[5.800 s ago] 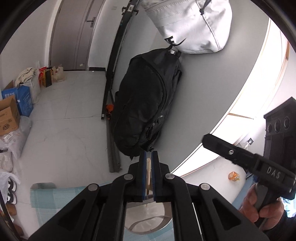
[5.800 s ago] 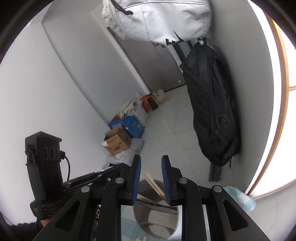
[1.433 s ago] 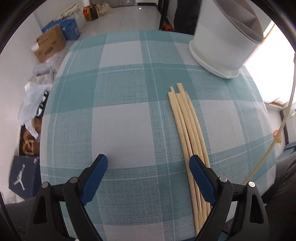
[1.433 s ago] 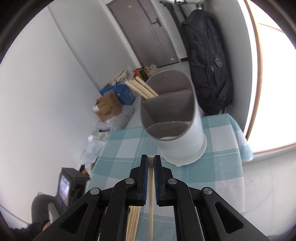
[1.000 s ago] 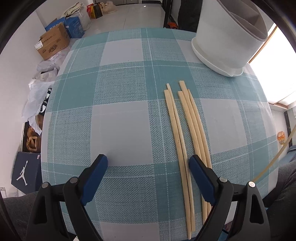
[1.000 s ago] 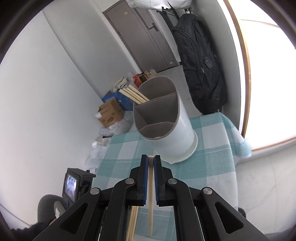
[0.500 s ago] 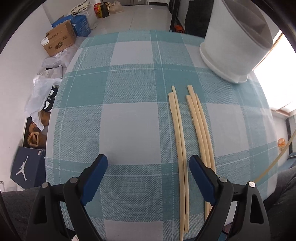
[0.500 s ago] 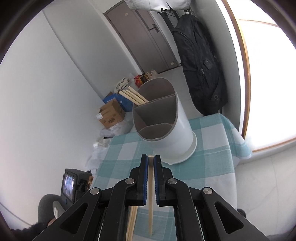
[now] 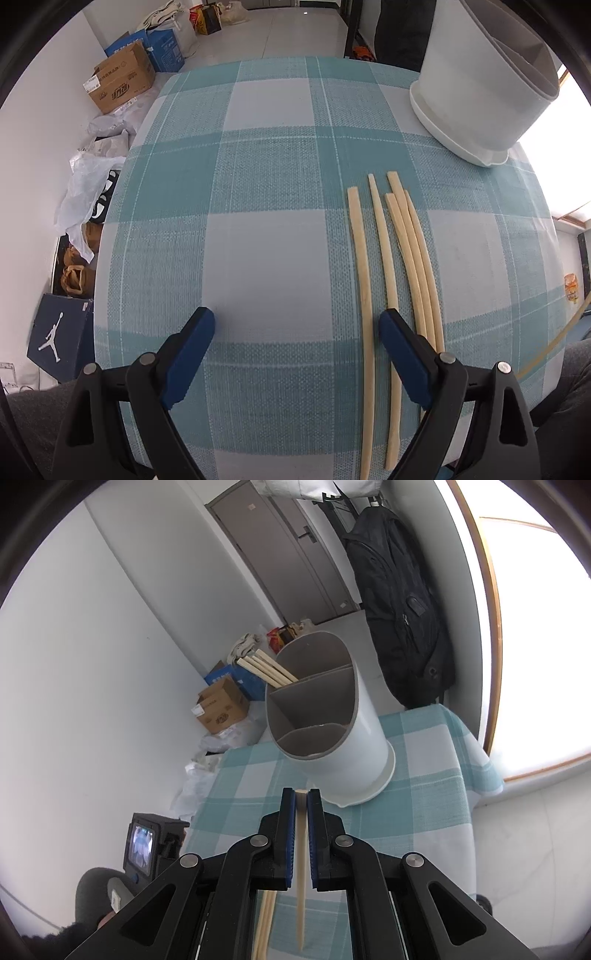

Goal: Organize utensils
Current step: 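Lower the left gripper onto the remaining chopsticks and grasp one, then lift both grippers' chopsticks and carry them to the utensil holder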

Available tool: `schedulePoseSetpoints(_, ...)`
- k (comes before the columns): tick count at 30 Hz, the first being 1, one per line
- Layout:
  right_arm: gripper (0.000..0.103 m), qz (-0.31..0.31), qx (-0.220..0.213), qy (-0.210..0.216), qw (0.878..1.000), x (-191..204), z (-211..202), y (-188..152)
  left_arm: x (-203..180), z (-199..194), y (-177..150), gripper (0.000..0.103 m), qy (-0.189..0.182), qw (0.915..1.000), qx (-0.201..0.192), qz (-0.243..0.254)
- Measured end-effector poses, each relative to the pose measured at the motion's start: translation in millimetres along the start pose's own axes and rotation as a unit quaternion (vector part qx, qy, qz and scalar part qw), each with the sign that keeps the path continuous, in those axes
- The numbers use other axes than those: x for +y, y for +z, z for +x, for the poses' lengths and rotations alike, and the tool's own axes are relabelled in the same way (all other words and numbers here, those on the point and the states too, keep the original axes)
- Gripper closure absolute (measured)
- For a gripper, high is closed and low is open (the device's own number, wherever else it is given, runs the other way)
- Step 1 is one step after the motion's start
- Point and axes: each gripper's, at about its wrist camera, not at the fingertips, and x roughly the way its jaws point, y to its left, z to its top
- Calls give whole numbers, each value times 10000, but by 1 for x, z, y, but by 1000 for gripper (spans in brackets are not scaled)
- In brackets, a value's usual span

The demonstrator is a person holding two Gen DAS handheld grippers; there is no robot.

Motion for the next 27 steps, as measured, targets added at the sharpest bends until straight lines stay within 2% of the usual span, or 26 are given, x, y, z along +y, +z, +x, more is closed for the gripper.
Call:
schedulePoseSetpoints(5, 97, 33, 21, 30, 10000, 0, 1, 1, -7, 3, 19, 16, 197, 9988, -207, 387)
schedulePoseSetpoints(8, 97, 62, 22, 46, 10000, -2, 0, 2, -12, 5, 30, 28, 79, 9982, -292, 511)
schedulePoseSetpoints(10, 97, 103, 22, 61, 9999, -3, 0, 3, -12, 5, 36, 54, -193, 9976, -307, 589)
schedulePoseSetpoints(11, 97, 117, 32, 66, 9999, -3, 1, 3, -14, 4, 37, 58, -245, 9969, -325, 674)
schedulePoseSetpoints(13, 97, 117, 75, 70, 9999, -3, 2, 2, -22, 3, 38, 79, -252, 9946, -393, 927)
schedulePoseSetpoints(15, 97, 96, 96, 82, 9999, -2, 3, 3, -28, 2, 36, 94, -327, 9925, -400, 1109)
schedulePoseSetpoints(16, 97, 83, 99, 79, 9999, -2, 4, 3, -30, 2, 35, 98, -328, 9916, -406, 1182)
schedulePoseSetpoints(18, 97, 51, 99, 70, 9999, -1, 4, 3, -27, 2, 35, 100, -375, 9908, -466, 1212)
schedulePoseSetpoints(21, 97, 18, 110, 79, 9999, 0, 5, 3, -15, 3, 41, 100, -729, 9929, -441, 836)
schedulePoseSetpoints(25, 97, -90, 79, 65, 9999, 3, 5, 2, 1, -17, 44, 100, -1060, 9897, -916, 279)
schedulePoseSetpoints(27, 97, -132, 58, 59, 9999, 5, 5, 2, 1, -30, 40, 100, -1038, 9871, -1197, 234)
